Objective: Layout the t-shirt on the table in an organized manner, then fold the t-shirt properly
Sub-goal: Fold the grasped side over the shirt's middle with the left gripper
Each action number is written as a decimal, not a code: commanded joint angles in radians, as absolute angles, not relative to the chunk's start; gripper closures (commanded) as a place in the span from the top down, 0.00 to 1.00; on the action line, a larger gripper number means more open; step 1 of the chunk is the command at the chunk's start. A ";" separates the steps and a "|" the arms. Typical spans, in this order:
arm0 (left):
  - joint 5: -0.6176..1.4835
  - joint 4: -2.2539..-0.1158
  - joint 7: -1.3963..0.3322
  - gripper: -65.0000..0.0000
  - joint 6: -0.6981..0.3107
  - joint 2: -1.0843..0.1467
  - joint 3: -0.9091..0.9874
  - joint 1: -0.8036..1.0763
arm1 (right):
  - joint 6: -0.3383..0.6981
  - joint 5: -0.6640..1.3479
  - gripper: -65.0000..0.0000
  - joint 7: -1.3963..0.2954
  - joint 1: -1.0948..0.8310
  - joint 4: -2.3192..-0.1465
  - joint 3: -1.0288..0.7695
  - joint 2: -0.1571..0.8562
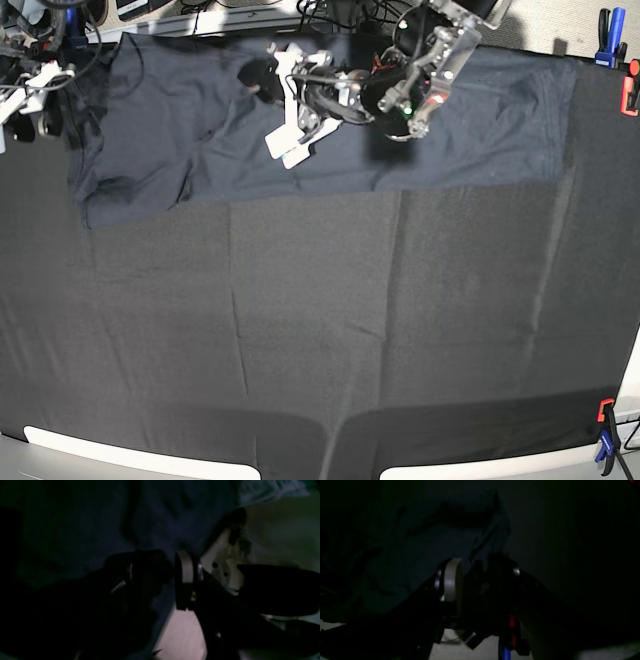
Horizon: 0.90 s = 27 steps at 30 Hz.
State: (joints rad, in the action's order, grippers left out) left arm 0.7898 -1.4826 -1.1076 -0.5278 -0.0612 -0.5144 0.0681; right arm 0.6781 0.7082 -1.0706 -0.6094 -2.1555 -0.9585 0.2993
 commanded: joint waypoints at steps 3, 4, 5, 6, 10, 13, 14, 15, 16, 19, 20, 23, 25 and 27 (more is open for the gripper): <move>0.812 -1.575 -1.093 0.40 -0.538 -0.047 -0.515 0.042 | 0.698 0.719 0.39 -1.043 -0.610 -2.173 -0.968 0.313; 0.812 -1.598 -1.098 0.46 -0.538 -0.047 -0.515 0.038 | 0.698 0.719 0.43 -1.043 -0.610 -2.173 -0.968 0.313; 0.812 -1.619 -1.111 0.51 -0.538 -0.047 -0.515 0.031 | 0.698 0.719 0.48 -1.041 -0.610 -2.173 -0.968 0.313; 0.812 -1.638 -1.131 0.53 -0.537 -0.047 -0.515 0.025 | 0.698 0.719 0.52 -1.034 -0.610 -2.173 -0.968 0.313; 0.710 -1.710 -1.176 0.53 -0.488 -0.070 -0.513 -0.007 | 0.698 0.720 0.54 -0.979 -0.610 -2.173 -0.968 0.313; 0.591 -1.756 -1.169 0.53 -0.455 -0.117 -0.499 -0.033 | 0.698 0.806 0.54 -0.957 -0.610 -2.173 -0.968 0.313; 0.568 -1.769 -1.161 0.53 -0.444 -0.138 -0.492 -0.039 | 0.698 0.855 0.54 -0.957 -0.610 -2.173 -0.968 0.313; 0.553 -1.783 -1.151 0.53 -0.426 -0.161 -0.482 -0.045 | 0.698 0.904 0.54 -0.957 -0.610 -2.173 -0.968 0.313; 0.549 -1.796 -1.149 0.53 -0.405 -0.184 -0.469 -0.051 | 0.698 0.949 0.54 -0.957 -0.610 -2.173 -0.968 0.313; 0.550 -1.835 -1.147 0.53 -0.380 -0.262 -0.402 -0.052 | 0.698 1.090 0.54 -0.980 -0.610 -2.173 -0.968 0.313; 0.550 -1.847 -1.147 0.53 -0.380 -0.288 -0.373 -0.052 | 0.698 1.124 0.54 -1.003 -0.610 -2.173 -0.968 0.313; 0.551 -1.871 -1.147 0.53 -0.343 -0.367 -0.264 -0.050 | 0.698 1.191 0.54 -1.088 -0.610 -2.173 -0.968 0.313; 0.581 -1.874 -1.150 0.53 -0.311 -0.418 -0.187 -0.049 | 0.698 1.210 0.54 -1.124 -0.610 -2.173 -0.968 0.313; 0.653 -1.874 -1.153 0.53 -0.298 -0.475 -0.114 -0.045 | 0.698 1.212 0.54 -1.129 -0.610 -2.173 -0.968 0.313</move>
State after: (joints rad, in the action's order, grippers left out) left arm 0.6441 -1.8545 -1.1702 -0.2970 -0.4702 -0.1158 -0.0296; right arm 0.6781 1.1893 -1.1473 -0.6094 -2.1567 -0.9585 0.2993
